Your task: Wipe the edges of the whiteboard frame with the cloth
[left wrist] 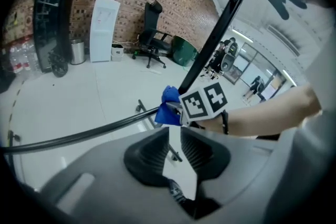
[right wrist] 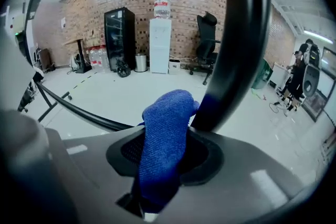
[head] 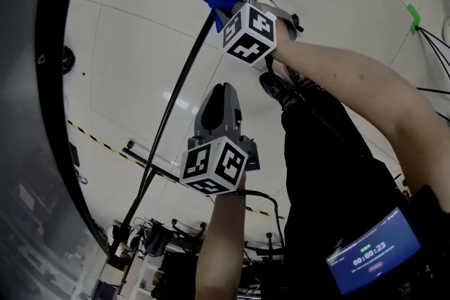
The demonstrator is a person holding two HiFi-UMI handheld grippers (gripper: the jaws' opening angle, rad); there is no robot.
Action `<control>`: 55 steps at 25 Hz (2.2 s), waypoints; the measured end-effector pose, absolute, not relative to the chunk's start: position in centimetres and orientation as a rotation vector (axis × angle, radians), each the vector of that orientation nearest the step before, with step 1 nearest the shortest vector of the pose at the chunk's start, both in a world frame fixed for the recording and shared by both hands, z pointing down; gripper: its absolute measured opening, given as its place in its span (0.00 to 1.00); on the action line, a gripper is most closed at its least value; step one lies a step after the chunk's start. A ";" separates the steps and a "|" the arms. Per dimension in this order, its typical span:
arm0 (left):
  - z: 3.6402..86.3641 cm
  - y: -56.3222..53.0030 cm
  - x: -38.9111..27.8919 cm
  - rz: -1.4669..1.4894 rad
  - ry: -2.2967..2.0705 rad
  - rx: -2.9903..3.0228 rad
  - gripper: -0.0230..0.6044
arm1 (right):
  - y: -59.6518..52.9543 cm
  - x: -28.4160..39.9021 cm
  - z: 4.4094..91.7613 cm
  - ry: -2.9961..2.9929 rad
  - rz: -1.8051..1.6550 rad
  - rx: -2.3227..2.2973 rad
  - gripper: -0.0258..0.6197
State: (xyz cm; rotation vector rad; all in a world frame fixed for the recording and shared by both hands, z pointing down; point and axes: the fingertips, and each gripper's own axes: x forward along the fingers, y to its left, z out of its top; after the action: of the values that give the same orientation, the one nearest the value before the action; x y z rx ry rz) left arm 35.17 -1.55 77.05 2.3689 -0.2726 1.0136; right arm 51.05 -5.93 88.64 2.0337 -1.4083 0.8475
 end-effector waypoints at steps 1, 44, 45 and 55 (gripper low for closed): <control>76.8 -1.6 34.7 1.008 -0.295 2.368 0.15 | -6.1 51.1 88.9 -1.415 0.837 2.008 0.26; 74.0 -12.9 11.0 0.873 -0.641 2.318 0.14 | -14.7 33.9 89.0 -1.472 0.804 1.663 0.26; 74.0 -12.9 10.9 0.865 -0.644 2.312 0.14 | -14.7 33.9 88.9 -1.468 0.801 1.672 0.26; 74.2 -13.8 5.7 0.862 -0.552 2.351 0.14 | -17.8 28.8 88.8 -1.466 0.790 1.701 0.26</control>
State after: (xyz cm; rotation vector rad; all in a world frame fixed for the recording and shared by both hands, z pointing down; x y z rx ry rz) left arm 5.74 -13.75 74.20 2.3509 -0.5517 0.8619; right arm 28.79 -17.78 88.80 1.7011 -1.4664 0.7896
